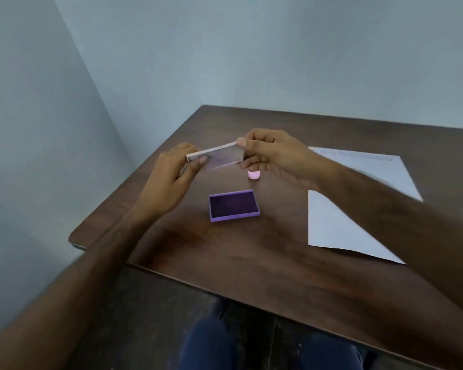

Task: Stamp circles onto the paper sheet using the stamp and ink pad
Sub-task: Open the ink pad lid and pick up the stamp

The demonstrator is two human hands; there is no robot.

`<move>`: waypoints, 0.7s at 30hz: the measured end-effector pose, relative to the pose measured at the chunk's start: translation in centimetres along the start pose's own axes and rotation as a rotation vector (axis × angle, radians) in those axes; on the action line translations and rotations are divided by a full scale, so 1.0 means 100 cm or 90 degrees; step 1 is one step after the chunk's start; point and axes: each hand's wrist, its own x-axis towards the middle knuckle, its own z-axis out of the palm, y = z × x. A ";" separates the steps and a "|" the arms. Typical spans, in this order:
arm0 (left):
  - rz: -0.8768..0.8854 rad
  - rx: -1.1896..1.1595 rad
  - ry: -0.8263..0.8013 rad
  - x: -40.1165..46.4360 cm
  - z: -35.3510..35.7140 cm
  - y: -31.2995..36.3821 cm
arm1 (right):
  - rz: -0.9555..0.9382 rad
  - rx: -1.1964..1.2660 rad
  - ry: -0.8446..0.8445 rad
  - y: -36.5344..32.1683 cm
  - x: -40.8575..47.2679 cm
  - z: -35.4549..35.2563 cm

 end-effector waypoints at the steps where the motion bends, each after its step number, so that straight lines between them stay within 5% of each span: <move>1: -0.050 -0.029 0.020 0.000 -0.002 0.002 | 0.004 0.009 0.017 -0.003 0.000 0.005; 6: -0.281 -0.225 0.057 -0.007 -0.008 0.008 | 0.011 -0.066 0.086 -0.011 -0.006 0.030; 11: -0.437 -0.201 0.095 -0.023 -0.010 -0.026 | 0.013 -0.145 0.142 -0.019 -0.017 0.031; 21: -0.521 0.204 0.026 -0.049 -0.010 -0.047 | 0.029 -0.325 0.221 0.002 -0.012 0.008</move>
